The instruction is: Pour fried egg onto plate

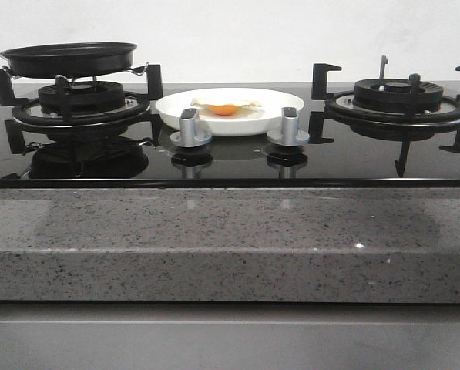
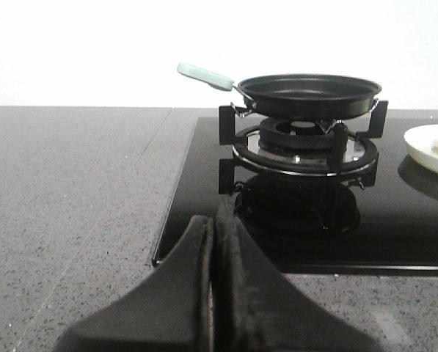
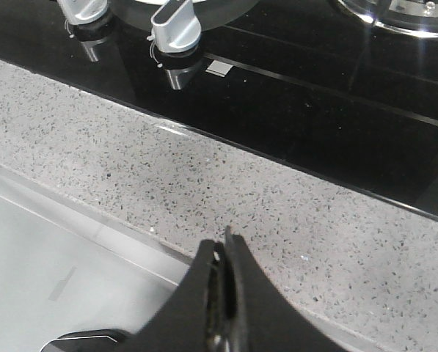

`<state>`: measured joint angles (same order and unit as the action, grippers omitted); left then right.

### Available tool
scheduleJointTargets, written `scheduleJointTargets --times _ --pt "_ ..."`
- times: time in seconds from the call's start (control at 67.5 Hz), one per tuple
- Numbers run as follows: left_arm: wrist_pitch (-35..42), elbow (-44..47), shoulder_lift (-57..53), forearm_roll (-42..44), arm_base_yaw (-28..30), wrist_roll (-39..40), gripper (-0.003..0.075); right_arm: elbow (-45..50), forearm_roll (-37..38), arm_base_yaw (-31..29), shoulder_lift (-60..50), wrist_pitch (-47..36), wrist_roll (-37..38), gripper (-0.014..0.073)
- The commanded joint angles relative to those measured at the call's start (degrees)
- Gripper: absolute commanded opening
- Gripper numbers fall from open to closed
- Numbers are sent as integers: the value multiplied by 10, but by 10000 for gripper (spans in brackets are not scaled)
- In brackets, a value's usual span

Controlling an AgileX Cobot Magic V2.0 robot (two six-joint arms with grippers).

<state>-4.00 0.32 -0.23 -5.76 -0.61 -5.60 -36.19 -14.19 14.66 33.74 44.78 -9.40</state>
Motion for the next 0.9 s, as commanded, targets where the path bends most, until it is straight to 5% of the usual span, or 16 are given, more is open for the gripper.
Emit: scheduleJointTargets --times 0.0,0.889 --pt "71 2 -9 -5 0 4 -20 -13 -3 0 -1 -32 -1 -70" --pt "80 2 -9 -5 0 4 -20 7 27 -21 -46 -56 -1 -70"
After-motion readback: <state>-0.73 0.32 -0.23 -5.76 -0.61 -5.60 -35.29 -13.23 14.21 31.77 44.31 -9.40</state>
